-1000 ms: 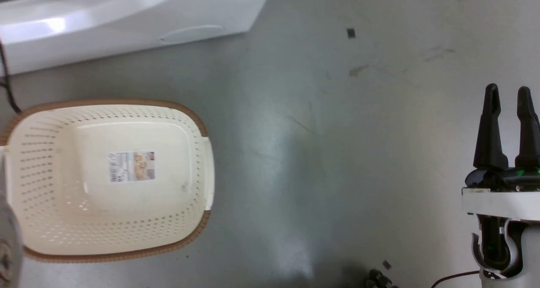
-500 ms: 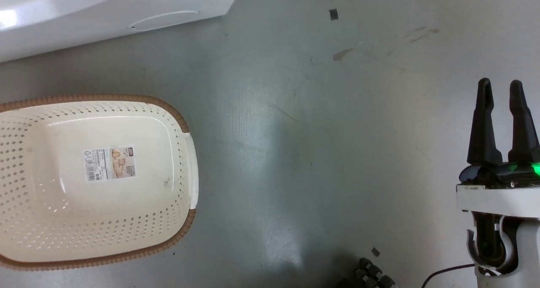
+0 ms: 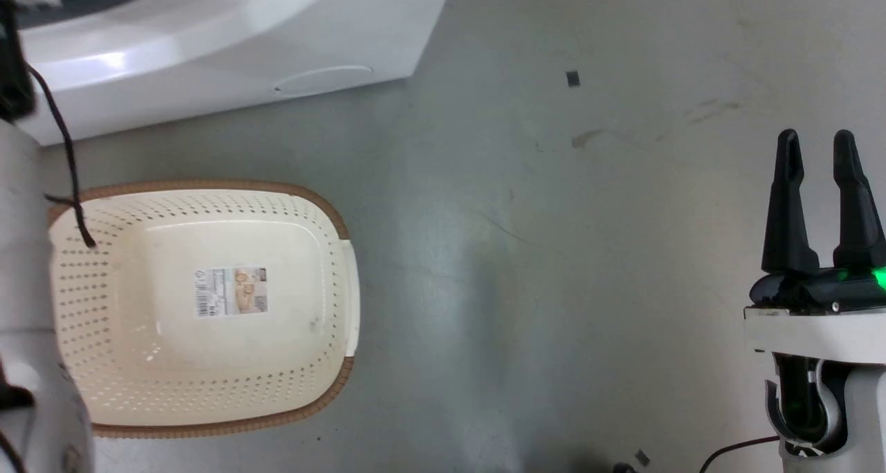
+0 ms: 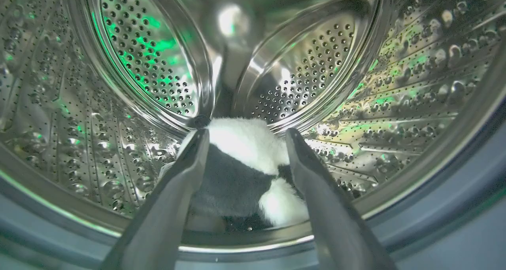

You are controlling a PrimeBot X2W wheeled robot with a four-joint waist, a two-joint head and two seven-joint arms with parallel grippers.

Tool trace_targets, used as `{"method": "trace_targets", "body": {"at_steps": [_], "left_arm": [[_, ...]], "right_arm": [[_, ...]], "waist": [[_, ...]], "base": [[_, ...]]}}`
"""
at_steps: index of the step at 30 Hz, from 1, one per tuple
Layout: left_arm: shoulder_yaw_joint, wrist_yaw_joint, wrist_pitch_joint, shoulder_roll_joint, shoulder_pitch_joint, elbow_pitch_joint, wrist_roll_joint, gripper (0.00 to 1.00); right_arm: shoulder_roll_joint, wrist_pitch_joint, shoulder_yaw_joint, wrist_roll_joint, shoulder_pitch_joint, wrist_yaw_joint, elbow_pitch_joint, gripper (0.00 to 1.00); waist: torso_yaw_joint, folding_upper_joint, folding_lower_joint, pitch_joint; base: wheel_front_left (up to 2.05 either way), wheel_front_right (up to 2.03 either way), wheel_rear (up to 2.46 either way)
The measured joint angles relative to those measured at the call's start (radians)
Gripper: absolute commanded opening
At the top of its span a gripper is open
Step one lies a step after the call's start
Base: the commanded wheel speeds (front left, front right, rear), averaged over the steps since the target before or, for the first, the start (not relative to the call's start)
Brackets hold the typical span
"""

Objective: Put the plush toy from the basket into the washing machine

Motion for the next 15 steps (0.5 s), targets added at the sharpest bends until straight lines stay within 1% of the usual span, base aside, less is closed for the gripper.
{"method": "trace_targets", "body": {"at_steps": [5, 15], "left_arm": [[0.000, 0.001, 0.000, -0.052, 0.143, -0.092, 0.002, 1.00], [-0.001, 0.026, 0.000, -0.150, 0.399, -0.288, 0.028, 1.00]], "right_arm": [[0.000, 0.000, -0.006, -0.023, 0.017, 0.000, 0.001, 1.00], [0.000, 0.000, -0.013, -0.109, 0.068, 0.000, 0.005, 1.00]], "waist": [[0.033, 0.0000, 0.0000, -0.061], [0.105, 0.0000, -0.0002, -0.189]], "base": [[0.00, 0.00, 0.00], [0.00, 0.00, 0.00]]}}
